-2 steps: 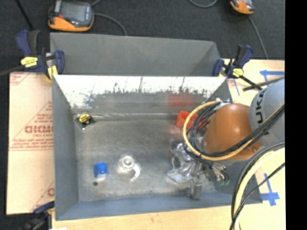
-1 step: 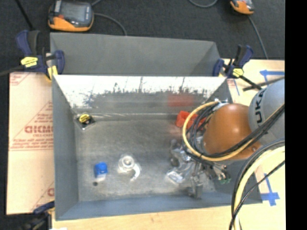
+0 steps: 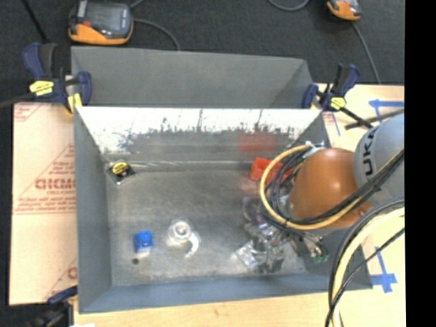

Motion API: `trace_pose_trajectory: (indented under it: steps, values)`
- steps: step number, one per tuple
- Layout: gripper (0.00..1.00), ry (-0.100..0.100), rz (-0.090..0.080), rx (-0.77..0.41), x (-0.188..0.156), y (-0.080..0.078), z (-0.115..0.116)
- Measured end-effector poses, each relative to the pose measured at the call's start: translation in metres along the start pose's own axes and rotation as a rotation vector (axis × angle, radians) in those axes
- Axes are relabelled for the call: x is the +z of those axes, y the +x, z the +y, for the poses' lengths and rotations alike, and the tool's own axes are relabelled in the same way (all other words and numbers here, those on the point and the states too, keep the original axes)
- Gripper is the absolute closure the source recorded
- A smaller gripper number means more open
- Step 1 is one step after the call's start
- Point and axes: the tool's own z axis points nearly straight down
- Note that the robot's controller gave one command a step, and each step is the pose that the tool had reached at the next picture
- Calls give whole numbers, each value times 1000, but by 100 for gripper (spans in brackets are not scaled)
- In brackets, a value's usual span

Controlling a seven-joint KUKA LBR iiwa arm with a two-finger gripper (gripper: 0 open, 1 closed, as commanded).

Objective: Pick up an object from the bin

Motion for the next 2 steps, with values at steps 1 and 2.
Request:
trace_pose_trajectory:
  steps: [1,2]
  values:
    - [100,-4,7,-8,-44,-11,-4]
    - [100,-2,2,16,-163,-45,5]
